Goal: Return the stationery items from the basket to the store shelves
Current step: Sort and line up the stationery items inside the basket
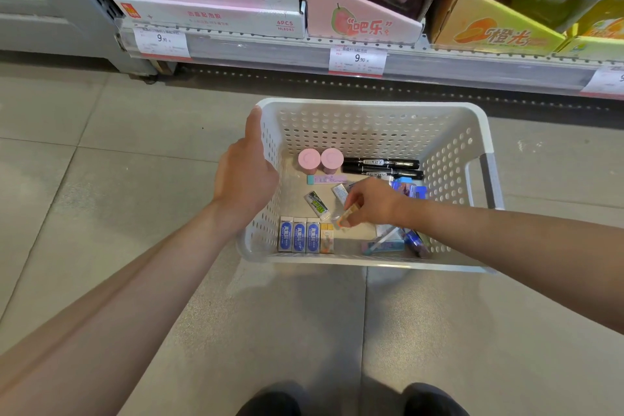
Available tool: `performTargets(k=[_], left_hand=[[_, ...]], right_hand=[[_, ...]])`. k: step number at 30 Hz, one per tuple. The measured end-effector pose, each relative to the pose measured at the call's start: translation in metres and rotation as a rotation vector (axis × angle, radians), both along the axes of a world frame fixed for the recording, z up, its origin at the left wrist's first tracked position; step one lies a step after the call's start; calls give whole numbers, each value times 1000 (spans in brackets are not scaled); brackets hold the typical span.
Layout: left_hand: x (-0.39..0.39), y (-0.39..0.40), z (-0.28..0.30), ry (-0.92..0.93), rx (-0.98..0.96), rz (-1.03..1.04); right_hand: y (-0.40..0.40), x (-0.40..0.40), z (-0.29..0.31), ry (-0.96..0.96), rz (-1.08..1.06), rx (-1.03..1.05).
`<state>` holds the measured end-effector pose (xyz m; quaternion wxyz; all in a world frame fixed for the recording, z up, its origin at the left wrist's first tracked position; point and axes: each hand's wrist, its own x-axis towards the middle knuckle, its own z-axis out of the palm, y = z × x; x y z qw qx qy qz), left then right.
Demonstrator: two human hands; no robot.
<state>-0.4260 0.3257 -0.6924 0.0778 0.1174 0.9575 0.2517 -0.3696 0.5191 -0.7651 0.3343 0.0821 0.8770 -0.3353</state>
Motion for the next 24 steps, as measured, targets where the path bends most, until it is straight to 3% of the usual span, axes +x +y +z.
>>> performTargets(k=[6,14,24], left_hand=[[0,0,1,-5,10,0],[0,1,1,-17,3,14],[-1,0,0,-6,-22,15]], right_hand=[[-10,4,-7,27,301,85],[-13,-3,-4,-6,288,82],[-26,16,-11,159,353,314]])
